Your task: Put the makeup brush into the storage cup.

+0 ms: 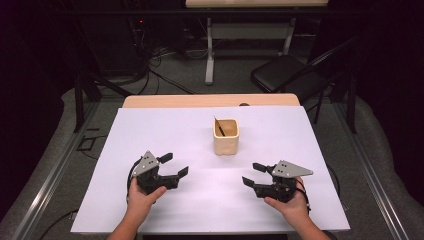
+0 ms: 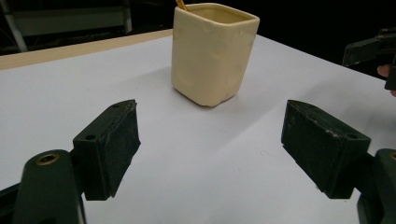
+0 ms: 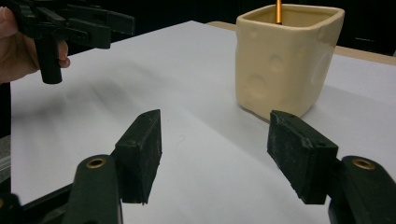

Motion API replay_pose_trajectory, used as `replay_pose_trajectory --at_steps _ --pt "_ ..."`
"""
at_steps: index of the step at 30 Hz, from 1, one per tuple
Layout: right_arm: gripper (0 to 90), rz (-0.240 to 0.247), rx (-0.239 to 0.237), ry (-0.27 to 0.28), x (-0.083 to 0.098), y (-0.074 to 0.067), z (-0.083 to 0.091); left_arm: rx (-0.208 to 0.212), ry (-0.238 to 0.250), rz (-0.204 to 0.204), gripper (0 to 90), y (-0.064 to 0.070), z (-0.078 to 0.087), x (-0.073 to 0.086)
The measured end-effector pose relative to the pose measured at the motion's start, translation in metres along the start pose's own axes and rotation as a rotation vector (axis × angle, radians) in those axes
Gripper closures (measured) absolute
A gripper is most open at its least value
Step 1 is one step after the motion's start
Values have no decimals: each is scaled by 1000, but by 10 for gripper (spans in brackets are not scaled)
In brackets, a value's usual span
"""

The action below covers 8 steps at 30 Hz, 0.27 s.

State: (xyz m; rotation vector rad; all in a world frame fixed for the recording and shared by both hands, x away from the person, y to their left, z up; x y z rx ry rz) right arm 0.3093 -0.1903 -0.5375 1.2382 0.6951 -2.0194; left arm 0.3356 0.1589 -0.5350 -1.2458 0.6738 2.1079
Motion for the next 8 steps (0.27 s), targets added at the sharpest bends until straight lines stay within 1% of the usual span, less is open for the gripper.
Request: replay_pose_trajectory --at_steps 4,5,6,8 --pt "353 -5 -3 -2 1 0 -2 -1 0 2 192 0 0 0" --pt "353 -4 -4 -5 1 0 -2 13 -1 2 192 -1 0 0" --pt "353 -2 -4 -5 1 1 -2 6 -3 2 192 -1 0 0" --pt "353 -6 -3 -8 1 1 -3 7 -3 5 192 -1 -1 0"
Point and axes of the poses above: each handheld gripper's, and its own axes: z roughly backward along the jaws, x roughly out of its underside, y roughly to its right, the point moved 3 cm from there along -z, roughly forward along the jaws, and after that the axes turned 6 degrees about -y, right-handed, at the moved point
